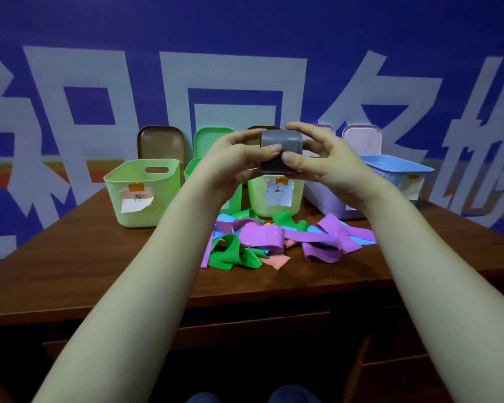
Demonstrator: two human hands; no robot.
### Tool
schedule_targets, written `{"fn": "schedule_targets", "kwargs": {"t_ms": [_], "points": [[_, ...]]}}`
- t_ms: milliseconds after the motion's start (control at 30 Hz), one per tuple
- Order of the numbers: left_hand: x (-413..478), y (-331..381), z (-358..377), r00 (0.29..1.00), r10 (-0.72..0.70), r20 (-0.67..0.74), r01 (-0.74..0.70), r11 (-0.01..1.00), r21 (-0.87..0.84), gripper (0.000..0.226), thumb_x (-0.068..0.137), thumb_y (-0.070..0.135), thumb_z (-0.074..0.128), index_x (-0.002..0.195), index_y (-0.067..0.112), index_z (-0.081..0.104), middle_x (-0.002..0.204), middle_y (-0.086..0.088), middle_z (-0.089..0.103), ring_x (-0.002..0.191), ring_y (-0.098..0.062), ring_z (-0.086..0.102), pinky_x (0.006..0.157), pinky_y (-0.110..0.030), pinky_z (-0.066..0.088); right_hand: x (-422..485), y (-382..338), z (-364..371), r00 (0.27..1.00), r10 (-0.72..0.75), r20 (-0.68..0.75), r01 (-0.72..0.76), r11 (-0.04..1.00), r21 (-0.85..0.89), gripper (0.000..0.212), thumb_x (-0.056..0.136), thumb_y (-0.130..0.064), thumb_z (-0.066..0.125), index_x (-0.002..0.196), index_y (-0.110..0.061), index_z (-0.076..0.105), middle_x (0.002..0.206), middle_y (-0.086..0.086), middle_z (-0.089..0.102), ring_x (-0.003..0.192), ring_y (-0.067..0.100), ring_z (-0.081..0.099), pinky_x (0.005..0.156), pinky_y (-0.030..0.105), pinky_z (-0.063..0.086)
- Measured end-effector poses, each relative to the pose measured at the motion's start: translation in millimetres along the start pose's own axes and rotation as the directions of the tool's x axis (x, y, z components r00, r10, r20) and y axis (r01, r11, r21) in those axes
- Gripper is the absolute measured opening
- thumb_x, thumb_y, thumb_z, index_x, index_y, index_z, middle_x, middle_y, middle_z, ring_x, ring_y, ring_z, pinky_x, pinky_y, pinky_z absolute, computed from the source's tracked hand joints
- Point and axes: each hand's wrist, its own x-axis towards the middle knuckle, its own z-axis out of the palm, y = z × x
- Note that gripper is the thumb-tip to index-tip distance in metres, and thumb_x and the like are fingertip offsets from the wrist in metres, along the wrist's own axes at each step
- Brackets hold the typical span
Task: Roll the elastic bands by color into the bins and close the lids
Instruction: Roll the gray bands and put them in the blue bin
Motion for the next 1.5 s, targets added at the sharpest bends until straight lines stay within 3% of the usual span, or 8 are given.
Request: {"fn": "schedule_targets", "kwargs": {"t_ms": [233, 433, 500, 667, 867, 1000, 1300, 1500], "points": [[78, -31, 5, 0.996, -0.068, -0.053, 0.07, 0.997, 0.038, 0.044, 0.077, -0.002, 0.071, 0.118, 0.007, 0.059, 0.105, -0.012, 0.068, 0.087, -0.023, 0.069, 0.068, -0.027, 0.057, 61, 51, -42, 0.998, 0.058, 0.012, -0.058, 0.997, 0.047, 0.055, 0.08, -0.013, 0.071, 0.131, -0.02, 0.052, 0.127, 0.009, 0.06, 0.113, 0.022, 0.062, 0.089, 0.039, 0.056], [180, -34, 3, 0.996, -0.053, -0.078, 0.058, 0.996, 0.067, 0.021, 0.079, -0.002, 0.069, 0.094, 0.013, 0.064, 0.093, -0.006, 0.07, 0.082, -0.021, 0.07, 0.063, -0.027, 0.057, 157, 80, -84, 0.998, 0.061, 0.022, -0.062, 0.997, 0.049, 0.056, 0.084, -0.009, 0.068, 0.136, -0.017, 0.048, 0.128, 0.009, 0.058, 0.114, 0.023, 0.061, 0.089, 0.039, 0.056], [214, -29, 1, 0.994, -0.065, -0.088, 0.07, 0.996, 0.053, 0.025, 0.079, -0.002, 0.069, 0.101, 0.01, 0.064, 0.097, -0.008, 0.07, 0.084, -0.022, 0.07, 0.065, -0.028, 0.058, 190, 80, -98, 0.996, 0.083, 0.03, -0.084, 0.996, 0.033, 0.055, 0.081, -0.013, 0.072, 0.132, -0.021, 0.051, 0.128, 0.009, 0.058, 0.115, 0.024, 0.06, 0.09, 0.038, 0.056], [290, 10, 0, 0.99, -0.102, -0.1, 0.11, 0.991, 0.077, 0.047, 0.074, 0.005, 0.075, 0.118, 0.008, 0.059, 0.109, -0.012, 0.069, 0.095, -0.026, 0.069, 0.083, -0.036, 0.057, 264, 53, -127, 0.992, 0.12, 0.022, -0.12, 0.993, -0.008, 0.053, 0.08, -0.018, 0.074, 0.128, -0.027, 0.055, 0.125, 0.006, 0.059, 0.114, 0.022, 0.061, 0.089, 0.037, 0.056], [356, 86, 13, 0.989, -0.146, -0.024, 0.148, 0.986, 0.079, 0.042, 0.074, 0.009, 0.076, 0.111, 0.013, 0.058, 0.104, -0.011, 0.07, 0.089, -0.022, 0.071, 0.074, -0.033, 0.057, 323, -29, -157, 0.984, 0.176, -0.005, -0.176, 0.983, -0.043, 0.052, 0.083, -0.016, 0.07, 0.131, -0.025, 0.05, 0.124, 0.006, 0.057, 0.105, 0.019, 0.065, 0.08, 0.026, 0.057], [383, 132, 20, 0.983, -0.178, 0.033, 0.174, 0.979, 0.11, 0.047, 0.074, 0.012, 0.077, 0.116, 0.012, 0.055, 0.107, -0.012, 0.07, 0.093, -0.026, 0.071, 0.084, -0.039, 0.057, 345, -72, -169, 0.981, 0.192, -0.032, -0.194, 0.979, -0.058, 0.05, 0.085, -0.017, 0.068, 0.13, -0.025, 0.049, 0.123, 0.004, 0.057, 0.107, 0.02, 0.064, 0.083, 0.03, 0.058], [414, 135, 71, 0.956, -0.279, 0.091, 0.266, 0.955, 0.131, 0.035, 0.077, 0.009, 0.075, 0.106, 0.016, 0.057, 0.109, -0.012, 0.068, 0.087, -0.024, 0.072, 0.07, -0.032, 0.056, 343, -79, -228, 0.962, 0.272, -0.031, -0.272, 0.962, 0.005, 0.05, 0.083, -0.016, 0.071, 0.128, -0.026, 0.052, 0.127, 0.009, 0.057, 0.109, 0.023, 0.064, 0.086, 0.033, 0.057], [425, 91, 148, 0.946, -0.324, 0.03, 0.319, 0.941, 0.112, 0.043, 0.074, 0.015, 0.079, 0.111, 0.015, 0.057, 0.113, -0.013, 0.066, 0.099, -0.031, 0.068, 0.091, -0.045, 0.054, 323, -60, -315, 0.932, 0.358, 0.059, -0.357, 0.934, -0.02, 0.049, 0.085, -0.013, 0.069, 0.129, -0.026, 0.052, 0.123, 0.009, 0.061, 0.104, 0.022, 0.067, 0.083, 0.031, 0.058]]}}
